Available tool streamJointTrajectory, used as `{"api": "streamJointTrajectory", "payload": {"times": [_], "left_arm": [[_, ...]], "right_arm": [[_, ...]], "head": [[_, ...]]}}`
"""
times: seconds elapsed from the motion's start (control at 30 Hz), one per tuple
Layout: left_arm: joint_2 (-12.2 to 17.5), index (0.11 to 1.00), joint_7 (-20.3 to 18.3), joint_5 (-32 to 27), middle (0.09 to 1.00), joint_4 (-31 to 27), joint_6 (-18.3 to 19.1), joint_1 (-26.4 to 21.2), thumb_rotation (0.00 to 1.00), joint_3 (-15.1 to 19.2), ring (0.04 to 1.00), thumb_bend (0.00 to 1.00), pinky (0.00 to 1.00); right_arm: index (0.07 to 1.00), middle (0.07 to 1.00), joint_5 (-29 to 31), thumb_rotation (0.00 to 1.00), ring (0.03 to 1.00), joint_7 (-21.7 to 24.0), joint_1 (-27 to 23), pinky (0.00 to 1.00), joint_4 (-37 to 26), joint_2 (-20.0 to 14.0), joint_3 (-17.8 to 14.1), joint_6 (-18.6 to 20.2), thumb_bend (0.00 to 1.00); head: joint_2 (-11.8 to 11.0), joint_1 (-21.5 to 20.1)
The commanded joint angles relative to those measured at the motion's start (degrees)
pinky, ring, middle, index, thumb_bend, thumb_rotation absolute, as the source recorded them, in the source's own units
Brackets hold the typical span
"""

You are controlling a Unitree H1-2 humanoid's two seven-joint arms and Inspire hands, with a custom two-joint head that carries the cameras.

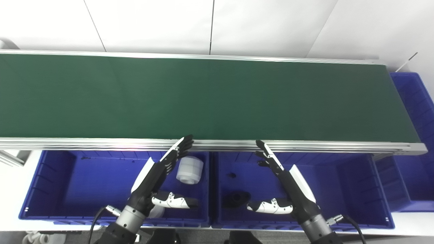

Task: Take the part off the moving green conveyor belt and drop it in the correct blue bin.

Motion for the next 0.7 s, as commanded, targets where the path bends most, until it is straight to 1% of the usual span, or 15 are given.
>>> {"api": "streamJointTrajectory", "payload": {"times": [0.0,0.1,0.17,0.2,0.33,0.4,0.47,0.57,0.63,0.67], "left_arm": [[-0.23,0.990,-0.96,-2.99,0.985,0.03,-2.73,-0.48,0.39,0.55,0.957,0.93,0.94],[0.19,0.994,-1.84,-3.85,0.993,0.95,-2.40,-0.73,0.36,0.53,0.967,0.93,0.96],[0.68,0.975,-2.48,-3.38,0.985,1.70,-2.67,-1.12,0.34,0.40,0.967,0.93,0.94],[0.86,0.967,-2.64,-2.88,0.981,2.08,-2.81,-1.37,0.33,0.42,0.965,0.93,0.94],[1.53,0.955,-2.73,-0.40,0.973,3.38,-3.53,-2.20,0.35,0.58,0.967,0.94,0.93],[1.79,0.947,-3.00,-0.25,0.965,4.18,-4.23,-2.74,0.34,0.59,0.962,0.94,0.93],[1.87,0.938,-3.10,-0.32,0.959,4.76,-4.65,-3.11,0.33,0.74,0.957,0.94,0.93],[1.84,0.928,-2.92,-0.40,0.948,5.77,-4.87,-3.87,0.32,1.15,0.945,0.96,0.91],[1.92,0.926,-2.79,0.25,0.941,6.49,-5.52,-4.35,0.32,1.28,0.936,0.96,0.89],[1.94,0.926,-2.74,0.58,0.937,6.73,-5.72,-4.51,0.33,1.32,0.923,0.96,0.87]], "right_arm": [[1.000,1.000,-0.56,0.63,0.963,0.70,0.28,0.87,-1.96,-0.26,0.29,1.67,0.96],[1.000,1.000,-1.46,0.61,0.969,1.19,0.30,0.86,-1.69,-0.10,0.75,3.06,0.96],[1.000,1.000,-2.28,0.62,0.971,1.28,0.25,0.84,-1.37,0.04,0.97,3.96,0.97],[1.000,1.000,-2.39,0.61,0.973,1.40,0.16,0.85,-1.17,0.08,1.09,4.36,0.97],[1.000,1.000,-4.00,0.61,0.974,1.24,-0.34,0.86,-0.41,0.26,1.58,5.76,0.96],[1.000,1.000,-3.45,0.59,0.970,0.65,-0.78,0.85,0.83,0.56,1.56,4.78,0.95],[1.000,1.000,-2.51,0.56,0.972,0.35,-1.03,0.88,1.82,0.87,1.57,3.81,0.94],[1.000,1.000,-3.05,0.53,0.974,-1.05,-1.28,0.89,3.05,1.34,1.65,1.83,0.95],[1.000,1.000,-2.87,0.51,0.976,-1.67,-1.36,0.89,3.58,1.61,1.69,1.23,0.95],[1.000,1.000,-2.64,0.49,0.979,-1.82,-1.42,0.90,3.76,1.62,1.74,1.12,0.95]], "head": [[-0.12,-0.05],[-0.50,-0.20],[-0.54,-0.23],[-0.71,-0.25],[-1.16,-0.83],[-1.25,-0.90],[-1.43,-1.06],[-1.61,-1.22],[-1.75,-1.15],[-1.75,-1.15]]}}
